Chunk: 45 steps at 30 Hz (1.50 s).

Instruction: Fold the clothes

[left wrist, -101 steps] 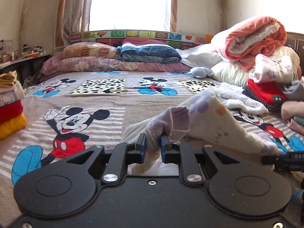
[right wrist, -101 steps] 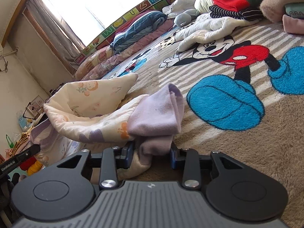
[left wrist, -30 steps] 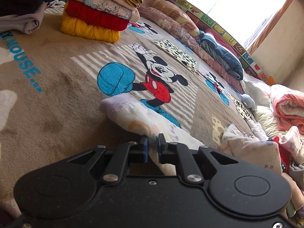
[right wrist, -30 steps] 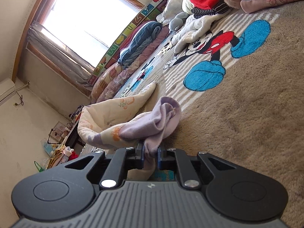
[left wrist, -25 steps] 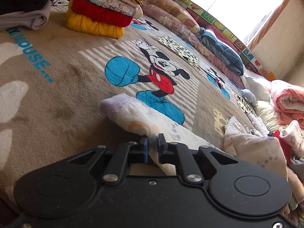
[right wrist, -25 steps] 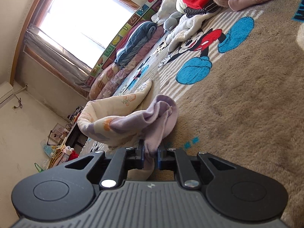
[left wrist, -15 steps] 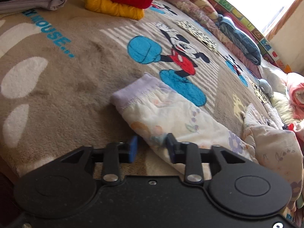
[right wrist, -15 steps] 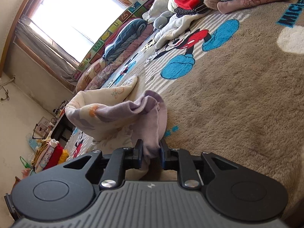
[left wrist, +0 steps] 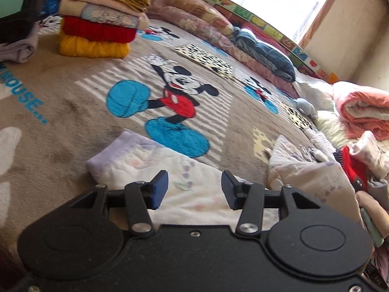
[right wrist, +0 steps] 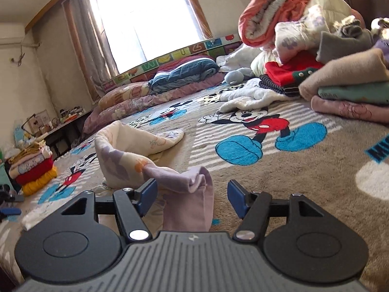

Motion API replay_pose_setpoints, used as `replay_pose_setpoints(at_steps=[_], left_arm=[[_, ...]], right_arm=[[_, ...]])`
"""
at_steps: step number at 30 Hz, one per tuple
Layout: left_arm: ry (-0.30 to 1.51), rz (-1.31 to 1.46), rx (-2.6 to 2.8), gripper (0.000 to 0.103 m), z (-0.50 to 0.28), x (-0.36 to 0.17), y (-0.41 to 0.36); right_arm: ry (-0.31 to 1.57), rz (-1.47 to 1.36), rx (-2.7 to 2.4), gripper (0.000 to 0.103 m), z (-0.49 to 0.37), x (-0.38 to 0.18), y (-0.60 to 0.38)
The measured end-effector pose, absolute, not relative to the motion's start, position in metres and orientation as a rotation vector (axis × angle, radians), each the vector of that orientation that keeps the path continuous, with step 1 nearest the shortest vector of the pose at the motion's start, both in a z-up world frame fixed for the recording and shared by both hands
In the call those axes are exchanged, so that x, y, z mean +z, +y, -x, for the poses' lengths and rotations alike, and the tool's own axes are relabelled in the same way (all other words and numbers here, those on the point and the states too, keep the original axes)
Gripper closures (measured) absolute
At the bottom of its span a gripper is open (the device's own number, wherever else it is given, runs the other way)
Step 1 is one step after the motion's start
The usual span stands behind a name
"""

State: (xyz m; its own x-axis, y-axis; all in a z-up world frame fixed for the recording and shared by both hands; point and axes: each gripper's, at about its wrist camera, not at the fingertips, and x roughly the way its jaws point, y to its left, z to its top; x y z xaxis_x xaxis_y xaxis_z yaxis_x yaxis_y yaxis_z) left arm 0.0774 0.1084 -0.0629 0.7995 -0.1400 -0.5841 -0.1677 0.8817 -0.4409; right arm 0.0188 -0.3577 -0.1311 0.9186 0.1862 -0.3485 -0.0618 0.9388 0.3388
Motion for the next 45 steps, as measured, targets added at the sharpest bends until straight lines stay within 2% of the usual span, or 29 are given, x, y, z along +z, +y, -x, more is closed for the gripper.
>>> replay_pose_setpoints(at_steps=[6,18,29,38,44,45], left_arm=[[0.664,0.422,-0.093,0.052,-0.12,-0.05,0.075],[0.725,0.246,-0.308,0.051,-0.234,-0.027,-0.001],[0.825,0.272,-0.371,0.051,-0.331,-0.05,-0.029],[0.879,0.255,-0.397,0.051,-0.383,-0.069,-0.053],[0.921,0.226,-0.4,0.051,-0.415,-0.082,-0.069],[0.93,0.216,-0.396,0.051,-0.42,-0.085,-0.071]], right_arm=[[0.345,-0.146,0.168,0.036,-0.025,-0.125,-0.343],[0.316,-0.207,0.287,0.038,-0.05,-0.13,-0.352],[0.303,-0.17,0.37,0.038,-0.058,-0.128,-0.346],[0.286,-0.342,0.384,0.04,-0.073,-0.129,-0.362],[0.309,-0.381,0.418,0.05,-0.085,-0.131,-0.356],[0.311,-0.385,0.419,0.055,-0.087,-0.131,-0.356]])
